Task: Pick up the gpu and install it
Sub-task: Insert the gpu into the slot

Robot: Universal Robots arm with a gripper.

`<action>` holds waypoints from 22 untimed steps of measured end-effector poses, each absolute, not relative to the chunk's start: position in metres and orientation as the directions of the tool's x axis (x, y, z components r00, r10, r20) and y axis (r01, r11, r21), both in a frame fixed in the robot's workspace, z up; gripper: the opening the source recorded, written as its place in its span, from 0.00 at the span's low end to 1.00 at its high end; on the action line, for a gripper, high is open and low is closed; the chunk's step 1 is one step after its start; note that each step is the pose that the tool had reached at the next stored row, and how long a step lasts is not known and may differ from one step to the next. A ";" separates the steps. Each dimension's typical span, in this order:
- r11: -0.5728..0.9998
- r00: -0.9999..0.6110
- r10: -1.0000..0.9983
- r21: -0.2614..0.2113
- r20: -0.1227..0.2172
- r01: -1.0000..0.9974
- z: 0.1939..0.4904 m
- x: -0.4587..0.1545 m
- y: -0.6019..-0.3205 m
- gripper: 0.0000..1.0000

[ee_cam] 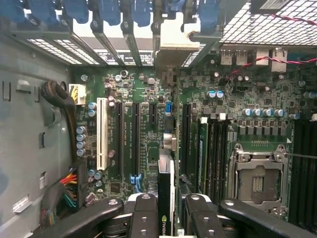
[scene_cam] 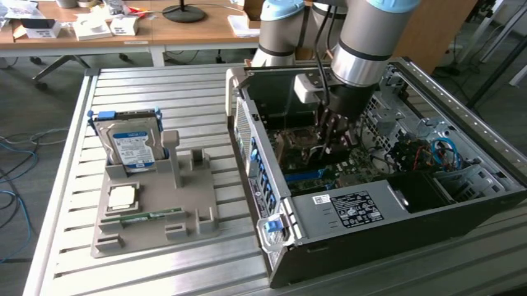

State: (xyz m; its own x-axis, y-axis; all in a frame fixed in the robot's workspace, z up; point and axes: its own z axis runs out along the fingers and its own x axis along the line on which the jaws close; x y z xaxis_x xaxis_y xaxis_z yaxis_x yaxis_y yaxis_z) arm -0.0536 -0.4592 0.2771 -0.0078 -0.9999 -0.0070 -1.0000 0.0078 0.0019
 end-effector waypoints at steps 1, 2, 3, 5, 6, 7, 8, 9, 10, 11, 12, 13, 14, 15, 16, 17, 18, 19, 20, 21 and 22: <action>0.008 -0.008 -1.000 0.002 -0.007 -1.000 0.276 -0.054 -0.459 0.26; 0.008 -0.008 -1.000 0.002 -0.007 -1.000 0.275 -0.054 -0.459 0.26; 0.008 -0.008 -1.000 0.002 -0.007 -1.000 0.274 -0.054 -0.459 0.26; 0.008 -0.008 -1.000 0.002 -0.007 -1.000 0.273 -0.054 -0.459 0.26; 0.008 -0.008 -1.000 0.002 -0.007 -1.000 0.272 -0.054 -0.459 0.26; 0.008 -0.008 -1.000 0.002 -0.007 -1.000 0.271 -0.055 -0.459 0.26; 0.008 -0.008 -1.000 0.002 -0.007 -1.000 0.267 -0.056 -0.459 0.26; 0.008 -0.008 -1.000 0.002 -0.007 -1.000 0.267 -0.057 -0.459 0.26; 0.008 -0.008 -1.000 0.002 -0.007 -1.000 0.267 -0.060 -0.459 0.26; 0.008 -0.008 -1.000 0.002 -0.007 -1.000 0.267 -0.061 -0.459 0.26; 0.008 -0.008 -1.000 0.002 -0.007 -1.000 0.266 -0.061 -0.459 0.26; 0.008 -0.008 -1.000 0.002 -0.007 -1.000 0.266 -0.062 -0.459 0.26; 0.008 -0.008 -1.000 0.002 -0.007 -1.000 0.266 -0.062 -0.459 0.26; 0.008 -0.008 -1.000 0.002 -0.007 -1.000 0.266 -0.062 -0.459 0.26; 0.008 -0.008 -1.000 0.002 -0.007 -1.000 0.266 -0.062 -0.459 0.26; 0.008 -0.008 -1.000 0.002 -0.007 -1.000 0.266 -0.062 -0.459 0.26; 0.008 -0.008 -1.000 0.002 -0.007 -1.000 0.266 -0.063 -0.459 0.26; 0.008 -0.008 -1.000 0.002 -0.007 -1.000 0.266 -0.063 -0.459 0.26; 0.008 -0.008 -1.000 0.002 -0.007 -1.000 0.266 -0.064 -0.459 0.26; 0.008 -0.008 -1.000 0.002 -0.007 -1.000 0.266 -0.064 -0.459 0.26; 0.008 -0.008 -1.000 0.002 -0.007 -1.000 0.266 -0.064 -0.459 0.26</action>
